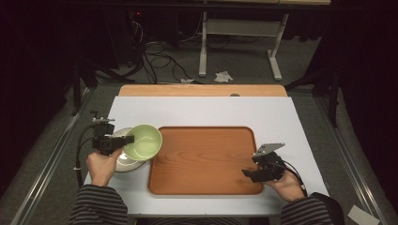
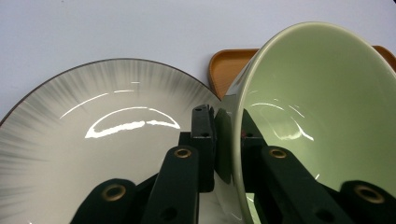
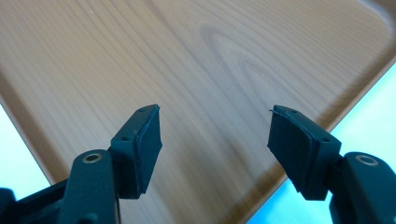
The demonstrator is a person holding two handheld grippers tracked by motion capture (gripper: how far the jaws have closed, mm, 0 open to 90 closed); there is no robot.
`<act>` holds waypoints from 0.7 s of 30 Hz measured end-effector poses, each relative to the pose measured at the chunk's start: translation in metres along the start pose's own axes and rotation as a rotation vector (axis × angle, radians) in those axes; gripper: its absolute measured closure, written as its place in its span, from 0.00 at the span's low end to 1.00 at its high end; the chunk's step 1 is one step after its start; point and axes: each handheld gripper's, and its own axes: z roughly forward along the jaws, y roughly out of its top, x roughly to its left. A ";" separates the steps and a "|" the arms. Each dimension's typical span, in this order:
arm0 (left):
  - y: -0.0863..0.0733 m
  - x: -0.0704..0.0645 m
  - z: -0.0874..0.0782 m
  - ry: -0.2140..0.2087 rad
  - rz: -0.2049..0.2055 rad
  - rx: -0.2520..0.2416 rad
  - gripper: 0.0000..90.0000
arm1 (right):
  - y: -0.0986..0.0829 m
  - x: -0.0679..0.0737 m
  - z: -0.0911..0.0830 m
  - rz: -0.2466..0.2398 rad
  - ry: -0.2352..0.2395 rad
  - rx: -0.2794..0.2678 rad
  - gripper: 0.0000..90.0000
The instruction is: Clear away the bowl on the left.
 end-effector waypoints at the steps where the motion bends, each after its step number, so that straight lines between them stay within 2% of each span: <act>1: 0.000 -0.001 0.000 -0.002 0.005 0.000 0.92 | 0.000 0.000 0.000 0.000 0.003 -0.001 0.40; 5: 0.001 -0.007 0.003 -0.024 0.018 0.011 0.92 | 0.000 0.000 0.001 0.002 0.006 -0.001 0.40; 21: 0.004 -0.025 0.013 -0.056 0.069 0.044 0.92 | 0.000 0.000 0.001 -0.002 0.000 0.001 0.40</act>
